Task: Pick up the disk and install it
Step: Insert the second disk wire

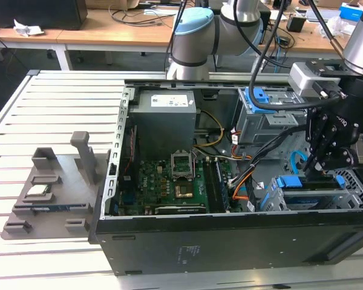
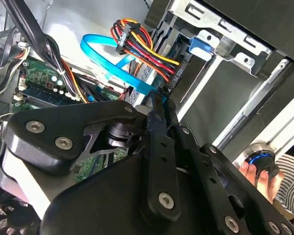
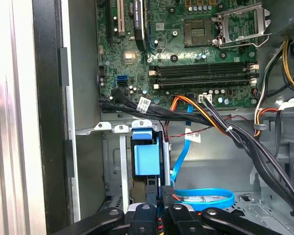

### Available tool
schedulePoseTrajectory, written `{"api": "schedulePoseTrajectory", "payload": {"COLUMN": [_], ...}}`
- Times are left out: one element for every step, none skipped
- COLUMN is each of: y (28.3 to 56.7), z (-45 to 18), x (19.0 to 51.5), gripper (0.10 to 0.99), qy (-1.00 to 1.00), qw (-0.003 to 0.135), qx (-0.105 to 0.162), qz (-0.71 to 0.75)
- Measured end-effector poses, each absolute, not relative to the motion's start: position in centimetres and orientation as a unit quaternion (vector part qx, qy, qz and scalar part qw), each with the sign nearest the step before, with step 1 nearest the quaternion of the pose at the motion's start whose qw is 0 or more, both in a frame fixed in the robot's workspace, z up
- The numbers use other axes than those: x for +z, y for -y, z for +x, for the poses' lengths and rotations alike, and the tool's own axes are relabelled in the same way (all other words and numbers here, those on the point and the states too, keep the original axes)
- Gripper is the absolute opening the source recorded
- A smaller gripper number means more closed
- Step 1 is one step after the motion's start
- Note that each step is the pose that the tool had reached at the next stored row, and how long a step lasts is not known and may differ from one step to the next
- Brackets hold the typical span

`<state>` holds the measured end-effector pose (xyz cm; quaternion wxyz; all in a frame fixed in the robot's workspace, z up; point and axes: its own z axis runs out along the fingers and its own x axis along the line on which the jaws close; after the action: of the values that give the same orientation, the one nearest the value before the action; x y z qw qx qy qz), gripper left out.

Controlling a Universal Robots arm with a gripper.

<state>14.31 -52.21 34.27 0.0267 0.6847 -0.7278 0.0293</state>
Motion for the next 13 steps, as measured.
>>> {"api": "schedulePoseTrajectory", "payload": {"y": [52.23,52.24,52.28,52.30,52.39,52.42,52.44,52.45,52.45,52.45,52.45,52.45,52.45], "z": [14.36,14.39,14.40,14.41,14.41,14.42,14.42,14.42,14.42,14.42,14.42,14.42,14.42], "x": [34.16,34.16,34.19,34.17,34.09,34.05,33.99,33.94,33.92,33.90,33.89,33.89,33.89], "gripper": [0.161,0.161,0.161,0.161,0.161,0.161,0.161,0.161,0.161,0.161,0.161,0.227,0.227], "qy": [0.728,0.728,0.728,0.728,0.728,0.728,0.728,0.728,0.728,0.728,0.728,0.728,0.728], "qw": [0.026,0.026,0.026,0.026,0.026,0.026,0.026,0.027,0.026,0.026,0.026,0.026,0.026], "qx": [0.029,0.029,0.029,0.029,0.029,0.029,0.029,0.029,0.029,0.029,0.029,0.029,0.029], "qz": [0.685,0.685,0.685,0.685,0.685,0.685,0.685,0.685,0.685,0.685,0.685,0.685,0.685]}}
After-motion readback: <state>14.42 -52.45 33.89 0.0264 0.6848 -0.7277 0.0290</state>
